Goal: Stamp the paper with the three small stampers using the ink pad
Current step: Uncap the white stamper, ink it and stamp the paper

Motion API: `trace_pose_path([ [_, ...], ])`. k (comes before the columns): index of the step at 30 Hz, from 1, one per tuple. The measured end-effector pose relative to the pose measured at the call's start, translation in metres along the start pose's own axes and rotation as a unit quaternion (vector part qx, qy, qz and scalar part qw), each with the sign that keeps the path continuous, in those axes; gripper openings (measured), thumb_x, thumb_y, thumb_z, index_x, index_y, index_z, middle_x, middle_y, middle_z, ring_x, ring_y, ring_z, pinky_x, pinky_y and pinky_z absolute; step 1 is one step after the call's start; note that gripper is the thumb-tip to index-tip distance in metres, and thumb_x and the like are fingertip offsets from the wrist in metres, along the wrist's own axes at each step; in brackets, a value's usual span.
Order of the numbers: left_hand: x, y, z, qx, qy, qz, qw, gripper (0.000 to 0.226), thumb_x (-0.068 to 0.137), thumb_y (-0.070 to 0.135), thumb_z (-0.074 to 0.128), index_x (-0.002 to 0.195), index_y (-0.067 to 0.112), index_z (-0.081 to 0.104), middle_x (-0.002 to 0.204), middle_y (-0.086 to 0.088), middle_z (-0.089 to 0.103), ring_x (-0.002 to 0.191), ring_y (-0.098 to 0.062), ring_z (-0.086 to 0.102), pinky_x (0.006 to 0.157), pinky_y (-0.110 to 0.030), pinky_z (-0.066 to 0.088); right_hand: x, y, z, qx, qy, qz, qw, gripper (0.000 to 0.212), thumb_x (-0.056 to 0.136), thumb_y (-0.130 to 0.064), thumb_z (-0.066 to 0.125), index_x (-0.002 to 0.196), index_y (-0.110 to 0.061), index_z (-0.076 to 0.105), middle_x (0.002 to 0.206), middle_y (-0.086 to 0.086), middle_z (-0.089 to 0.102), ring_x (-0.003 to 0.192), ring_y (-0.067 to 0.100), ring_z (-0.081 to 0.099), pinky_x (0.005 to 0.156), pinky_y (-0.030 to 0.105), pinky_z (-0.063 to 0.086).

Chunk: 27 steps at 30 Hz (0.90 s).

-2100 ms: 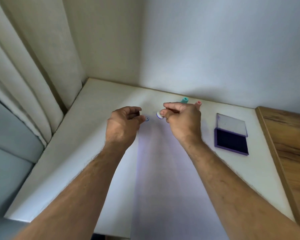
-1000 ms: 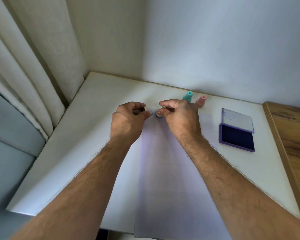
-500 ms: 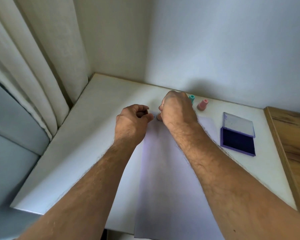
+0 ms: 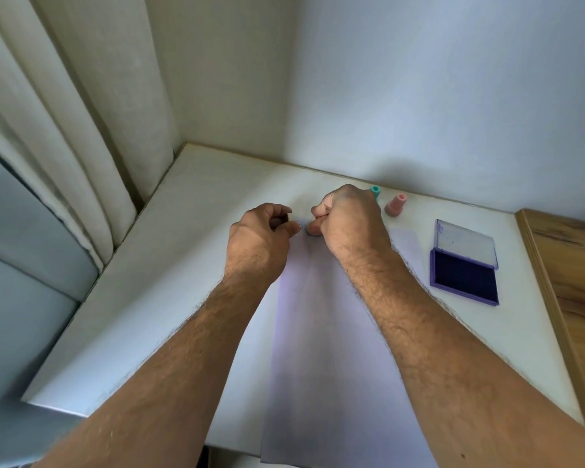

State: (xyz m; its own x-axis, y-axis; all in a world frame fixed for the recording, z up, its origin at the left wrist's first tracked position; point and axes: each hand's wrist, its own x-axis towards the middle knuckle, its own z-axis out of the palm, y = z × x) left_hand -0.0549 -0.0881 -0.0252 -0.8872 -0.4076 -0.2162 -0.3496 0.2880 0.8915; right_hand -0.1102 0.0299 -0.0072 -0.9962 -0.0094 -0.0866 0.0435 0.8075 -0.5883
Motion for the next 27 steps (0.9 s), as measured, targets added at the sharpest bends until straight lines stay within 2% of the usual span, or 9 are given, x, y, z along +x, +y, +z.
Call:
trace_pose_path([
  [5, -0.001, 0.002, 0.000, 0.006, 0.000, 0.002, 1.000, 0.025, 0.091, 0.027, 0.068, 0.115, 0.026, 0.069, 0.101, 0.009, 0.069, 0.092, -0.011, 0.063, 0.057, -0.010, 0.039, 0.005, -0.006, -0.003, -0.008, -0.026, 0.033, 0.999, 0.014, 0.073, -0.009, 0.082, 0.086, -0.009, 0.077, 0.091, 0.009, 0.074, 0.083, 0.026, 0.072, 0.083, 0.035, 0.059],
  [8, -0.002, 0.002, -0.001, 0.009, 0.002, 0.001, 1.000, 0.025, 0.091, 0.028, 0.068, 0.115, 0.027, 0.069, 0.102, 0.009, 0.070, 0.093, -0.011, 0.063, 0.056, -0.009, 0.038, 0.004, -0.001, 0.000, -0.008, -0.014, 0.023, 1.000, 0.020, 0.075, -0.007, 0.080, 0.093, -0.012, 0.076, 0.089, 0.005, 0.075, 0.082, 0.022, 0.071, 0.083, 0.031, 0.058],
  [11, -0.002, 0.003, -0.002, 0.010, -0.004, 0.000, 1.000, 0.024, 0.091, 0.027, 0.068, 0.115, 0.027, 0.069, 0.101, 0.009, 0.069, 0.091, -0.010, 0.063, 0.055, -0.009, 0.038, 0.002, 0.002, -0.001, 0.071, -0.020, 0.022, 0.997, 0.020, 0.085, -0.003, 0.062, 0.102, 0.006, 0.069, 0.070, -0.001, 0.070, 0.064, 0.011, 0.067, 0.072, 0.025, 0.056],
  [12, -0.002, 0.003, -0.002, 0.011, -0.005, 0.000, 1.000, 0.024, 0.091, 0.027, 0.068, 0.115, 0.027, 0.068, 0.101, 0.009, 0.069, 0.090, -0.009, 0.062, 0.055, -0.009, 0.039, 0.003, 0.001, -0.002, 0.077, -0.025, 0.023, 0.996, 0.019, 0.085, -0.004, 0.063, 0.100, 0.006, 0.069, 0.071, 0.001, 0.070, 0.064, 0.010, 0.067, 0.072, 0.025, 0.056],
  [15, -0.001, 0.003, -0.002, 0.015, -0.012, 0.001, 1.000, 0.023, 0.091, 0.027, 0.068, 0.114, 0.028, 0.068, 0.098, 0.010, 0.068, 0.090, -0.010, 0.062, 0.057, -0.010, 0.039, 0.000, -0.002, -0.003, 0.019, -0.025, 0.041, 0.999, 0.021, 0.078, -0.004, 0.075, 0.098, -0.011, 0.075, 0.089, 0.006, 0.075, 0.084, 0.020, 0.071, 0.084, 0.030, 0.057],
  [17, 0.002, 0.003, -0.002, 0.010, -0.015, -0.005, 1.000, 0.023, 0.090, 0.028, 0.069, 0.113, 0.028, 0.069, 0.099, 0.009, 0.070, 0.092, -0.011, 0.064, 0.062, -0.013, 0.043, -0.007, 0.000, -0.002, 0.031, -0.024, 0.026, 0.999, 0.024, 0.079, -0.003, 0.073, 0.100, -0.015, 0.075, 0.088, 0.004, 0.076, 0.084, 0.018, 0.071, 0.085, 0.027, 0.055],
  [19, 0.005, 0.002, -0.004, -0.005, -0.016, -0.018, 1.000, 0.022, 0.089, 0.029, 0.070, 0.111, 0.028, 0.069, 0.100, 0.007, 0.072, 0.094, -0.014, 0.067, 0.071, -0.019, 0.049, -0.010, 0.004, 0.000, 0.056, -0.005, 0.029, 0.998, 0.024, 0.079, -0.005, 0.072, 0.099, -0.018, 0.076, 0.087, 0.003, 0.077, 0.085, 0.019, 0.071, 0.087, 0.030, 0.056],
  [24, 0.010, 0.004, -0.003, -0.015, -0.016, -0.029, 0.999, 0.021, 0.089, 0.028, 0.070, 0.110, 0.026, 0.069, 0.098, 0.005, 0.073, 0.094, -0.017, 0.070, 0.079, -0.026, 0.053, -0.016, 0.004, 0.001, 0.009, 0.015, -0.011, 1.000, 0.028, 0.081, -0.011, 0.067, 0.106, -0.023, 0.073, 0.088, -0.002, 0.077, 0.090, 0.020, 0.070, 0.088, 0.035, 0.056],
  [27, 0.011, 0.002, -0.003, -0.032, -0.013, -0.035, 0.999, 0.021, 0.087, 0.028, 0.071, 0.108, 0.025, 0.071, 0.096, 0.004, 0.074, 0.094, -0.018, 0.071, 0.089, -0.033, 0.057, -0.020, 0.006, -0.001, 0.028, 0.028, -0.007, 0.999, 0.027, 0.084, -0.014, 0.066, 0.106, -0.027, 0.073, 0.087, -0.006, 0.077, 0.090, 0.017, 0.069, 0.087, 0.033, 0.056],
])
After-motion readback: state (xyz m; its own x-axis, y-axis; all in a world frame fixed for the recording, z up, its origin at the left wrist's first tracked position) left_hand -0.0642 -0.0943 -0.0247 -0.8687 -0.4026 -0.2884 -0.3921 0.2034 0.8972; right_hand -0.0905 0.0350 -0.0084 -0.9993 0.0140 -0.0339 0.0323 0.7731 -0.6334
